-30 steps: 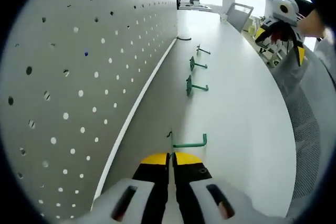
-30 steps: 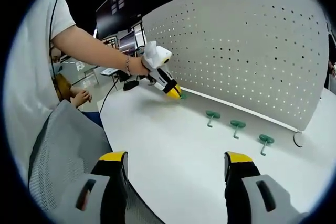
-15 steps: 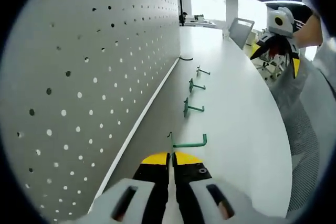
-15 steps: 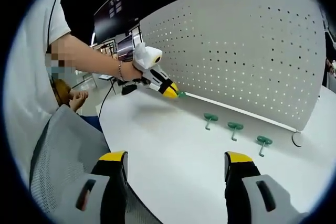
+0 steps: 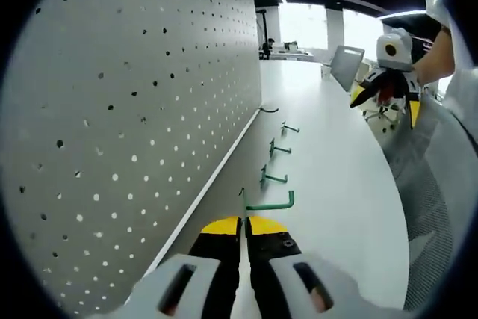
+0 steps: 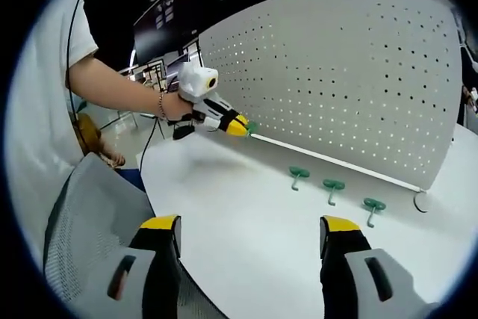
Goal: Insert the hook assembly into the mounting plate slot until the hook locks in place.
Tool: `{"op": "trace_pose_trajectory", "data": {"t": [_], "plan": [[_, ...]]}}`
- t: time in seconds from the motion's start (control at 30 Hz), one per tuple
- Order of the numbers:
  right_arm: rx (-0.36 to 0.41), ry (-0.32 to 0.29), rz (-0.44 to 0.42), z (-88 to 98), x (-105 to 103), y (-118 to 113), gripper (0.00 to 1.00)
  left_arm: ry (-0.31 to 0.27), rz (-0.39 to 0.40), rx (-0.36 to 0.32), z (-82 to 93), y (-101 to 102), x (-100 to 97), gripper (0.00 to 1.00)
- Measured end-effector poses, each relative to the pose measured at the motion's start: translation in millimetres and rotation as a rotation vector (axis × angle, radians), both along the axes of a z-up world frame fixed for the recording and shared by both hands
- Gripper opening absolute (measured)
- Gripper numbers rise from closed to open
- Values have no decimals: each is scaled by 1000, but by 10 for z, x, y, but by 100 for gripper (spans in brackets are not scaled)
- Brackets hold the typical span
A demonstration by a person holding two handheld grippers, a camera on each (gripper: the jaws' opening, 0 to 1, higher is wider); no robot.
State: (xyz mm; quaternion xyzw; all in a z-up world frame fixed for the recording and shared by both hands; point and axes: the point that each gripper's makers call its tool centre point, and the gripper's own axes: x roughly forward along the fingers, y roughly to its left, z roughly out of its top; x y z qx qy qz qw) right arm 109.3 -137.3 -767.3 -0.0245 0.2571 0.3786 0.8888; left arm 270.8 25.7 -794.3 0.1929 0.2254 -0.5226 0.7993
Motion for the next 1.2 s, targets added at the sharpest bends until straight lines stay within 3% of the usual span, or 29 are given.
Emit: {"op": "trace_pose_trajectory", "data": {"t": [0.5,1.2], "plan": [[34,-31,-18,119,20,-18,74,-40,49,-103,236,-70,-110,2],[85,-94,-20,347,0,26,74,-104,117,-295,804,-209,-292,2]]}}
